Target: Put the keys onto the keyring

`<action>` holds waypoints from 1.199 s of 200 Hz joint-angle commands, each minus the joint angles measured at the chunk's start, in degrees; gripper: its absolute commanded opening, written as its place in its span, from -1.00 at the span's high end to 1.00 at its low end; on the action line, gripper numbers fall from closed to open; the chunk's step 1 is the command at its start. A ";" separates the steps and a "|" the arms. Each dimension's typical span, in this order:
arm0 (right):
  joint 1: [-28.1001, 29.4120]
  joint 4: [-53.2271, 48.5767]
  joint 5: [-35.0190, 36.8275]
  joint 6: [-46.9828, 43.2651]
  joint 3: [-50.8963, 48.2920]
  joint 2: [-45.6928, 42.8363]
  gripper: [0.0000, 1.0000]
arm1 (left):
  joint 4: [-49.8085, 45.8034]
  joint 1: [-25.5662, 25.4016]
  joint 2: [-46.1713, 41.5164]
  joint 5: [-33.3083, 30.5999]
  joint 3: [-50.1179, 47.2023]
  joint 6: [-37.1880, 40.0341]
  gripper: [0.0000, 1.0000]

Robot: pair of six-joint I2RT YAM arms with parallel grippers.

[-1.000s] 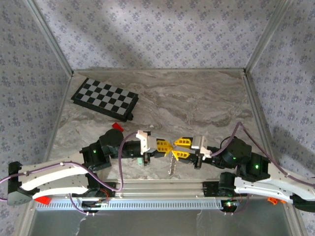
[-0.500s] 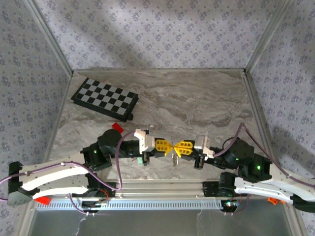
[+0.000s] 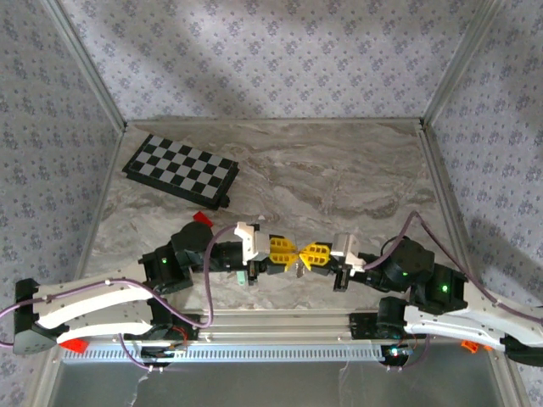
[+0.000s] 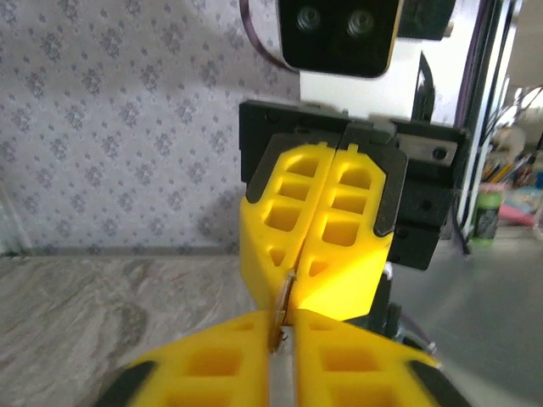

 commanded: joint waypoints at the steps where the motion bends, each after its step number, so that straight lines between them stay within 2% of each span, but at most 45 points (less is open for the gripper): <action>1: -0.20 -4.66 2.09 -1.53 4.20 0.75 1.00 | -9.01 0.00 -1.48 -3.40 4.45 2.89 0.50; 45: -0.14 -12.64 0.59 -3.23 8.73 3.29 1.00 | -19.90 0.10 -1.17 -5.78 9.27 7.69 0.45; 78: -0.13 -15.70 -1.43 -4.32 11.34 6.28 1.00 | -22.64 0.05 0.04 -4.45 11.41 8.76 0.45; 130: -0.15 -13.90 -2.43 -4.11 11.00 7.00 1.00 | -22.83 0.04 0.55 -3.13 11.06 8.79 0.48; 155: -0.11 -13.28 -2.84 -3.88 10.50 7.09 1.00 | -22.71 0.11 0.67 -2.70 11.04 8.61 0.67; 177: -0.16 -12.89 -2.94 -3.88 10.28 7.09 1.00 | -22.54 0.10 0.70 -2.34 10.97 8.60 0.74; 240: -0.13 -11.90 -2.02 -3.88 9.54 7.50 1.00 | -19.89 0.03 0.82 -1.47 9.39 8.24 0.80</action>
